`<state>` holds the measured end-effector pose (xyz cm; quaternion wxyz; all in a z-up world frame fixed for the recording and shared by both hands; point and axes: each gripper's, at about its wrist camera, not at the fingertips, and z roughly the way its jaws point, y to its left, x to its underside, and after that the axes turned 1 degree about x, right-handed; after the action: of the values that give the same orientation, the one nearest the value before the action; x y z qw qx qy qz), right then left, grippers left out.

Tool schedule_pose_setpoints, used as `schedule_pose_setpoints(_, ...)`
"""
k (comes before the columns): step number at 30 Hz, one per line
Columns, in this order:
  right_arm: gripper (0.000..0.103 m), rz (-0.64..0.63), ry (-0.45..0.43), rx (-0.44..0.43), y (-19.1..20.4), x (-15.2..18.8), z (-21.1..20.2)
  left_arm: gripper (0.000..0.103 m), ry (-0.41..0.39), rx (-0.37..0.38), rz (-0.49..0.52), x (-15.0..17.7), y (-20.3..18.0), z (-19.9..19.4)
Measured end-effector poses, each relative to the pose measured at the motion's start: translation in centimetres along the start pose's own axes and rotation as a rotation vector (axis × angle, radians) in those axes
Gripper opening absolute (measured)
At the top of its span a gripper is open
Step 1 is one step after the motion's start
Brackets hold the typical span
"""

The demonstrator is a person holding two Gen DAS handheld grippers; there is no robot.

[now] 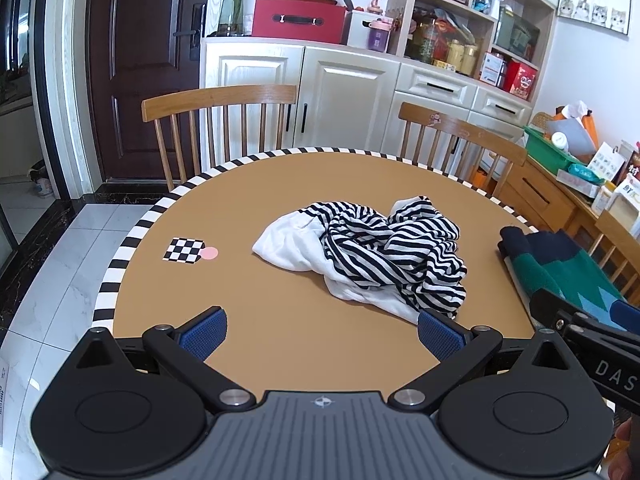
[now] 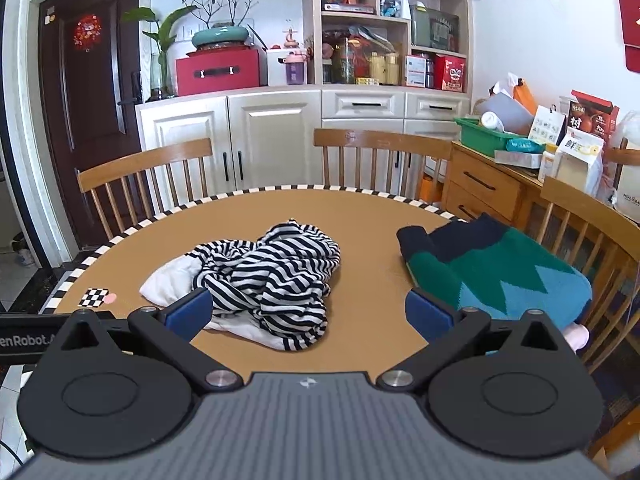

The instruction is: Fold clothes

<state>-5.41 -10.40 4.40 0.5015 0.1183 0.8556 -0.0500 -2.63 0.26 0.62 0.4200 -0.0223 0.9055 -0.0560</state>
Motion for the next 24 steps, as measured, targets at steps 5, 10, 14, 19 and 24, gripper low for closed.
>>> schedule_pose_setpoints(5,0.103,-0.004,0.015,-0.003,0.0,0.1,0.2,0.103,0.004,-0.008,-0.004,0.0,0.1,-0.1)
schedule_pose_setpoints(10,0.103,-0.005,0.025,-0.011,0.2,0.2,0.4,0.103,0.010,-0.015,-0.005,0.0,0.2,-0.1)
schedule_pose_setpoints(14,0.103,-0.003,0.035,-0.016,0.1,0.3,0.6,0.103,0.018,-0.016,-0.006,0.0,0.2,0.0)
schedule_pose_setpoints(19,0.103,0.002,0.050,-0.019,-0.2,0.5,1.0,0.103,0.032,-0.018,-0.002,0.0,0.1,0.4)
schedule_pose_setpoints(24,0.103,0.014,0.076,-0.028,-0.4,0.6,1.6,0.103,0.055,-0.013,-0.001,0.0,0.1,0.9)
